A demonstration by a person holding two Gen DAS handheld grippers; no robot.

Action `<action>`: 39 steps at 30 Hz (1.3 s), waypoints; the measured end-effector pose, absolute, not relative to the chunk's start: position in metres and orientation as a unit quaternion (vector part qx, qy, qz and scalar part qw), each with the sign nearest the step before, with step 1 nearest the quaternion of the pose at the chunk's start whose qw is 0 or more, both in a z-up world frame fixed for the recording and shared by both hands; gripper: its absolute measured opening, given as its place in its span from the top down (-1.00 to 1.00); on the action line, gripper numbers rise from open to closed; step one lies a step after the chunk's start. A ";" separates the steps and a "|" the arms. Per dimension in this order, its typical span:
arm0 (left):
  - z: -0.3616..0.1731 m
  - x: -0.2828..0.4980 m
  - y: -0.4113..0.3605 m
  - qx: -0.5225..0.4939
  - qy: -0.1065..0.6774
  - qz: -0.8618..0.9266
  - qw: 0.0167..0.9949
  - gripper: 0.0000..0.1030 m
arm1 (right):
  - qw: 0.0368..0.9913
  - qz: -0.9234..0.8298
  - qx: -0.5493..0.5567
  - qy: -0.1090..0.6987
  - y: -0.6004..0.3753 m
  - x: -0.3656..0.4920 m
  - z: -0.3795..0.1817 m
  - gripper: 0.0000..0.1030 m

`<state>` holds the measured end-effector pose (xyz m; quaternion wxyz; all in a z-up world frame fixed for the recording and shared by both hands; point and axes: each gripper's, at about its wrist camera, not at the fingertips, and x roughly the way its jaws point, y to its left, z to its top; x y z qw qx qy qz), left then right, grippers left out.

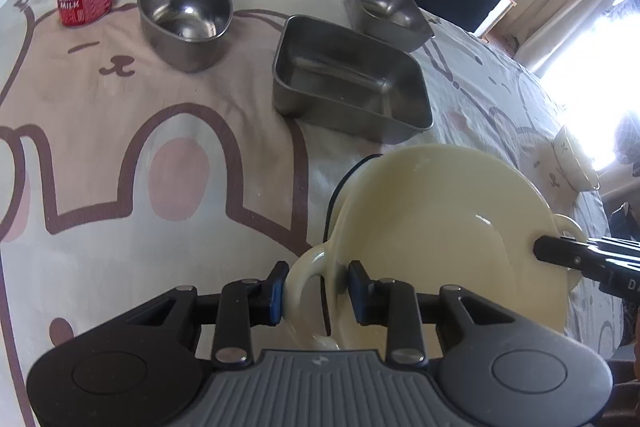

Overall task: Organize plates and bowls
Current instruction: 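Lower the cream bowl onto the tablecloth beside the steel trays with both tools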

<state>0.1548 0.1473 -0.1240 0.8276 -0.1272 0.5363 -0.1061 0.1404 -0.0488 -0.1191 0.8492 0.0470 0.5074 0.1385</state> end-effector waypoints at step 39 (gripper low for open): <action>-0.115 0.152 0.133 -0.068 0.528 -0.111 0.839 0.44 | 0.818 0.116 0.102 0.554 -0.067 0.151 -0.149 0.39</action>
